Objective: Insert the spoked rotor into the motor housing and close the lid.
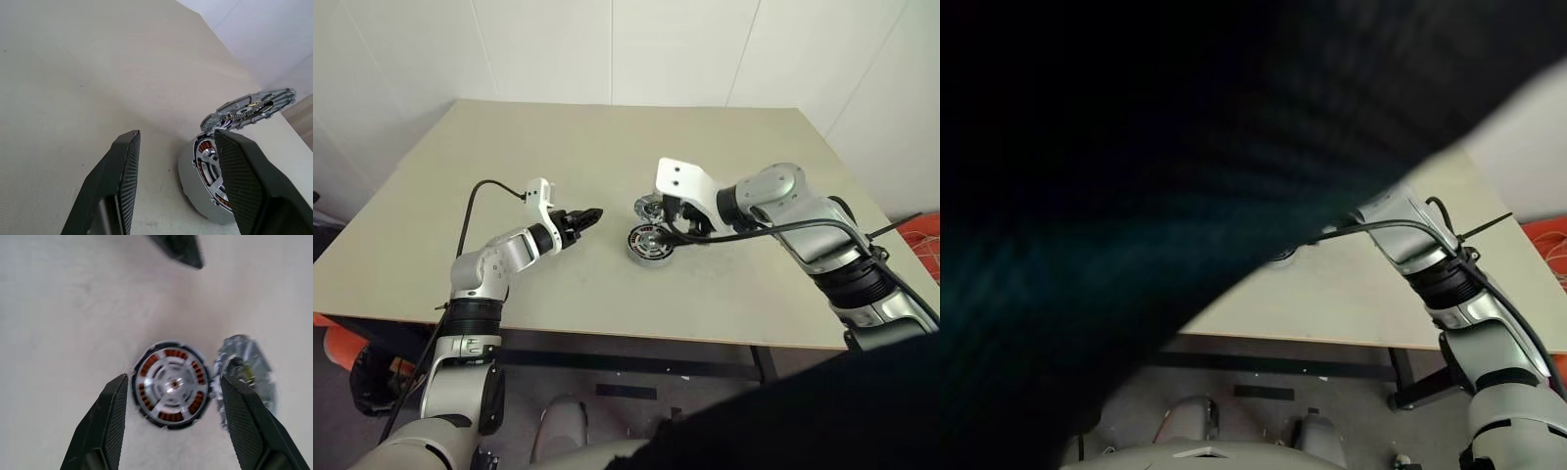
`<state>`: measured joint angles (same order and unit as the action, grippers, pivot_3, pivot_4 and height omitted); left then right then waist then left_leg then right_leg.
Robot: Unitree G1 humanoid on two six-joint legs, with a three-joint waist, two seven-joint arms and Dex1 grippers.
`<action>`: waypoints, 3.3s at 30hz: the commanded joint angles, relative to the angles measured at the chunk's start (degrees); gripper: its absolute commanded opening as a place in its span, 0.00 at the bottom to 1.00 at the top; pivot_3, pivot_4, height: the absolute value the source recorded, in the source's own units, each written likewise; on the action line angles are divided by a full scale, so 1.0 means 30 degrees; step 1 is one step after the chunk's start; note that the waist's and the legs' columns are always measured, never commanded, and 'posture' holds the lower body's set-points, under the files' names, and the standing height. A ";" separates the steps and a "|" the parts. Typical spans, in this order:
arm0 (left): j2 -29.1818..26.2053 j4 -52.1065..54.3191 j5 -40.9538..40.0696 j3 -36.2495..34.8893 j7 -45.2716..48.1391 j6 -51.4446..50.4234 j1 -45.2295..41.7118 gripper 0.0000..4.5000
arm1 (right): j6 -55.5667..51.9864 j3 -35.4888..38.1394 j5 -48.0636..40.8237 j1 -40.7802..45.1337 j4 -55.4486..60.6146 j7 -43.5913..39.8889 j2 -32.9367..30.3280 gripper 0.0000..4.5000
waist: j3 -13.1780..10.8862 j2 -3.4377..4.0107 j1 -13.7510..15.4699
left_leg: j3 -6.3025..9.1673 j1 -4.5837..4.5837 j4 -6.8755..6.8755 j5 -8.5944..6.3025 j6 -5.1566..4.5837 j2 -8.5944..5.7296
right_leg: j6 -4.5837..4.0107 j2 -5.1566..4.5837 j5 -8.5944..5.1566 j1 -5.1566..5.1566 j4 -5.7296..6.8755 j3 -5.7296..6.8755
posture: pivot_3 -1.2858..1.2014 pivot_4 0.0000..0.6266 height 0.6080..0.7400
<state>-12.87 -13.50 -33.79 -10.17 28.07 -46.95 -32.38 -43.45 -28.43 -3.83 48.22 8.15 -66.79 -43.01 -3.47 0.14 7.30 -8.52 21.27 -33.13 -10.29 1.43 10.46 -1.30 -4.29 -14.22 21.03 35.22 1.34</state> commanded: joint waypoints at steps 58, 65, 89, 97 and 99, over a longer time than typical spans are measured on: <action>0.0127 0.1319 -0.0215 -0.1058 -0.1008 0.0245 0.0528 0.57 | 0.4489 -0.1660 0.4681 -0.1055 -0.6104 -0.1198 0.3673 0.75 | -0.0006 -0.0014 -0.0115 | -0.0006 -0.0037 -0.0058 -0.0006 -0.0022 0.0036 | -0.0034 0.0010 -0.0015 0.0029 0.0148 -0.0003 | 0.52 0.00 1.00; 0.0109 0.1335 -0.0200 -0.1068 -0.1015 0.0253 0.0484 0.57 | 0.4541 -0.1626 0.4777 -0.0800 -0.6861 -0.0706 0.4136 0.55 | -0.0005 -0.0015 -0.0123 | -0.0006 -0.0059 -0.0057 -0.0005 -0.0019 0.0038 | -0.0033 0.0010 -0.0015 0.0014 0.0153 -0.0004 | 0.52 0.00 1.00; 0.0171 0.1126 -0.0197 -0.1281 -0.1135 0.0523 0.0382 0.57 | 0.4387 -0.1098 0.4944 -0.0600 -0.6907 -0.1127 0.4206 0.00 | -0.0005 -0.0020 -0.0136 | -0.0006 -0.0044 -0.0049 -0.0006 -0.0021 0.0038 | -0.0038 0.0012 -0.0017 0.0023 0.0142 -0.0003 | 0.52 0.00 1.00; 0.0404 0.1283 -0.0249 -0.1327 -0.1313 0.0640 0.0655 0.57 | -0.5505 0.1325 0.2266 0.0978 -0.6636 -0.0559 0.6809 0.00 | -0.0009 -0.0013 -0.0135 | -0.0007 -0.0015 -0.0048 -0.0004 -0.0017 0.0033 | -0.0039 0.0013 -0.0018 0.0045 0.0132 -0.0005 | 0.52 0.00 1.00; 0.0490 0.1382 -0.0274 -0.1346 -0.1384 0.0644 0.0762 0.57 | -0.9139 0.2527 0.1642 0.1923 -0.7149 0.0550 0.8131 0.00 | -0.0011 -0.0014 -0.0212 | -0.0004 0.0007 -0.0041 0.0004 -0.0006 0.0045 | -0.0048 0.0027 -0.0021 0.0083 0.0145 -0.0008 | 0.52 0.00 1.00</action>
<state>-11.35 -10.89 -33.96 -13.67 24.10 -46.10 -29.35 -62.51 -24.51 4.24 50.96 -13.38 -66.97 -20.68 -3.50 0.10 6.66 -8.53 21.29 -33.23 -10.28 1.42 10.61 -1.48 -4.19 -14.30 21.29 35.66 1.33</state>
